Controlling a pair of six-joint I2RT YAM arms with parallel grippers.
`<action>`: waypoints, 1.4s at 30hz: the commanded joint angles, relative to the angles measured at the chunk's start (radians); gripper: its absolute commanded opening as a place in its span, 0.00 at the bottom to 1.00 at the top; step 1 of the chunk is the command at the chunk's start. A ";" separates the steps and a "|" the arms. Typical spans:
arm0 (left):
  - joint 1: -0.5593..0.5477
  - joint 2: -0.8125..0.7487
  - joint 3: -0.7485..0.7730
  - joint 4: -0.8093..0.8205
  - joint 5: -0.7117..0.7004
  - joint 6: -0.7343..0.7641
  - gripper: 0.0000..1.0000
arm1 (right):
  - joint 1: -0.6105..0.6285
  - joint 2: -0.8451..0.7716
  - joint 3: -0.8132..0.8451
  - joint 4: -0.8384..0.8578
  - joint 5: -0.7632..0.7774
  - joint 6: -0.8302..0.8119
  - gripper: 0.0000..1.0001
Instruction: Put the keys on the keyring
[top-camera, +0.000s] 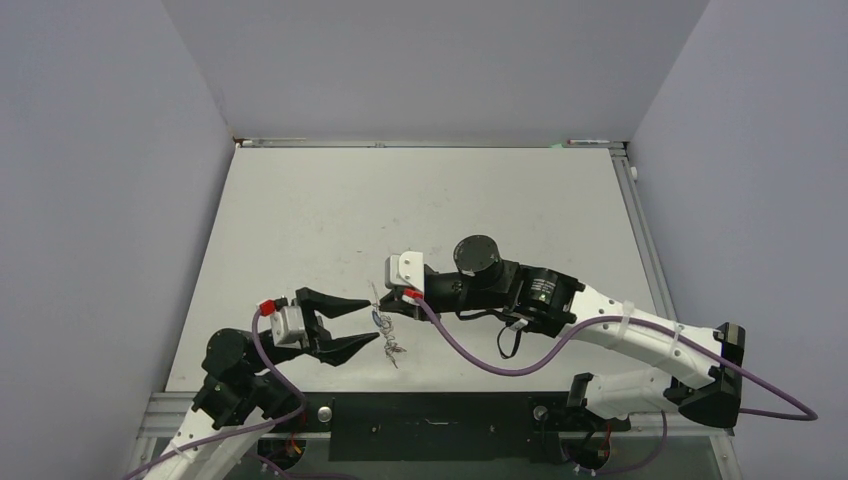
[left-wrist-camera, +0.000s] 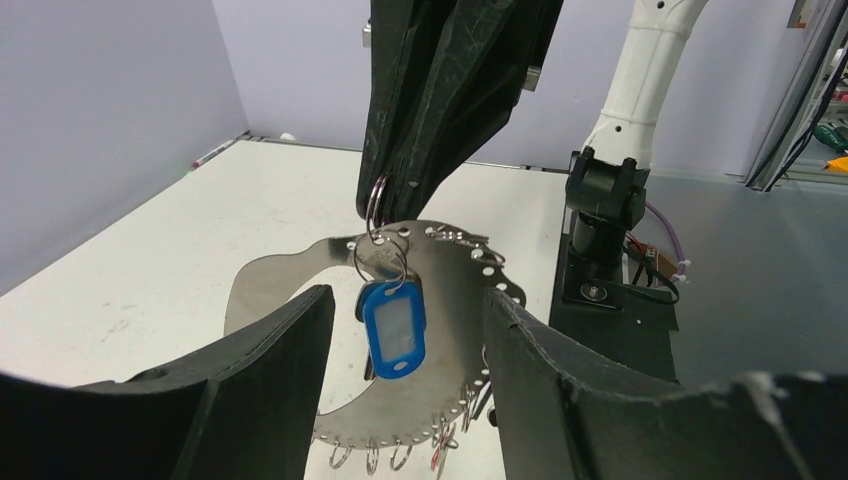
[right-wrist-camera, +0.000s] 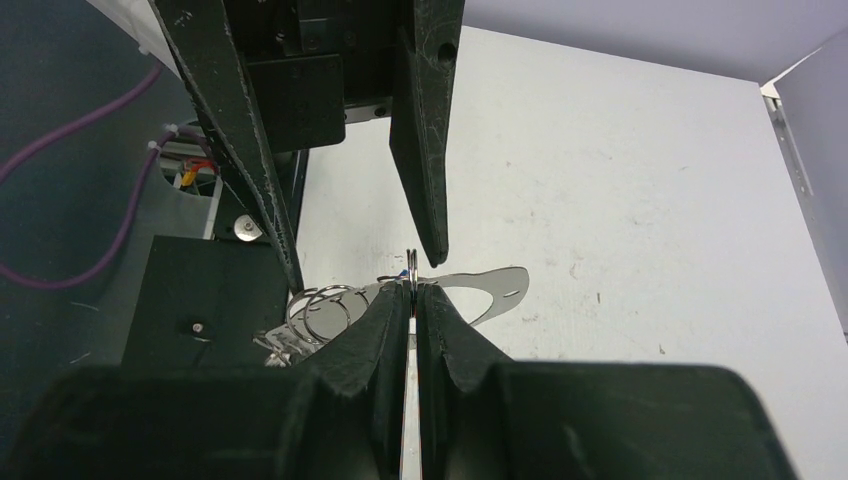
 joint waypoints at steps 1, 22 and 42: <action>0.005 0.014 0.015 0.052 0.018 -0.014 0.53 | -0.006 -0.057 0.059 0.090 -0.005 0.004 0.05; 0.005 0.039 0.010 0.062 0.010 -0.023 0.44 | -0.005 -0.073 0.031 0.173 -0.037 0.039 0.05; 0.005 0.034 0.017 0.049 -0.019 -0.008 0.14 | 0.002 -0.059 -0.007 0.221 -0.065 0.065 0.05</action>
